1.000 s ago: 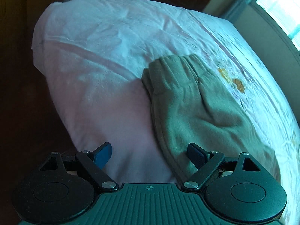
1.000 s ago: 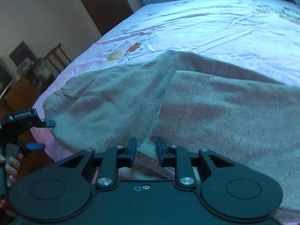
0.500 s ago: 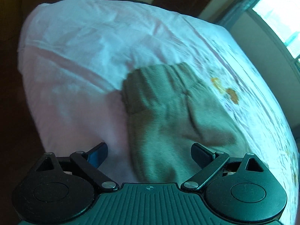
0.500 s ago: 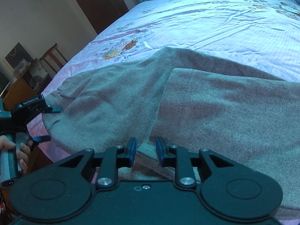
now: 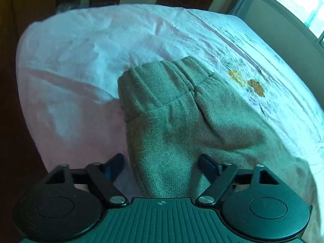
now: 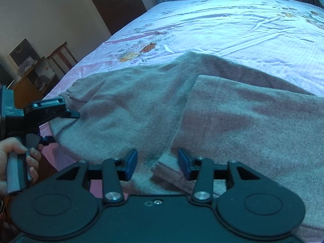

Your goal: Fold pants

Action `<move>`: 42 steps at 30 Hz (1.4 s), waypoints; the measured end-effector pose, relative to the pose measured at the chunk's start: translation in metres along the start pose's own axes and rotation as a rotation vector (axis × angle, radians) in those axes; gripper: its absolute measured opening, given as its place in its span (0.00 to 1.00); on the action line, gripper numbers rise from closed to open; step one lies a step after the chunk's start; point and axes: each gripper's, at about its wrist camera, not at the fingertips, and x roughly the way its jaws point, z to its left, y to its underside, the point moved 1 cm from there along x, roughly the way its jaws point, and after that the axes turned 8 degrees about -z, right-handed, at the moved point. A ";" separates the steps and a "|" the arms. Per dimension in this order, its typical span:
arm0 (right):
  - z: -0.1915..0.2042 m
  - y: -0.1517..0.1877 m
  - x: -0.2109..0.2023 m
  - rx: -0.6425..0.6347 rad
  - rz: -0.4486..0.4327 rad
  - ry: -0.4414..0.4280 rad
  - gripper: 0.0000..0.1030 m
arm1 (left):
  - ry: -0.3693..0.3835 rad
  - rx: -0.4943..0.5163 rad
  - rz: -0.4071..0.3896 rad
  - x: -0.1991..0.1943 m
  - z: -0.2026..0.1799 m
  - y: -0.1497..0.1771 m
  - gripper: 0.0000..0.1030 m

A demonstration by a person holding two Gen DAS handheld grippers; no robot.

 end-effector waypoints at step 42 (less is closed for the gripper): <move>-0.017 0.004 -0.008 0.041 -0.021 0.035 0.33 | 0.172 -0.439 0.045 0.011 0.045 -0.006 0.51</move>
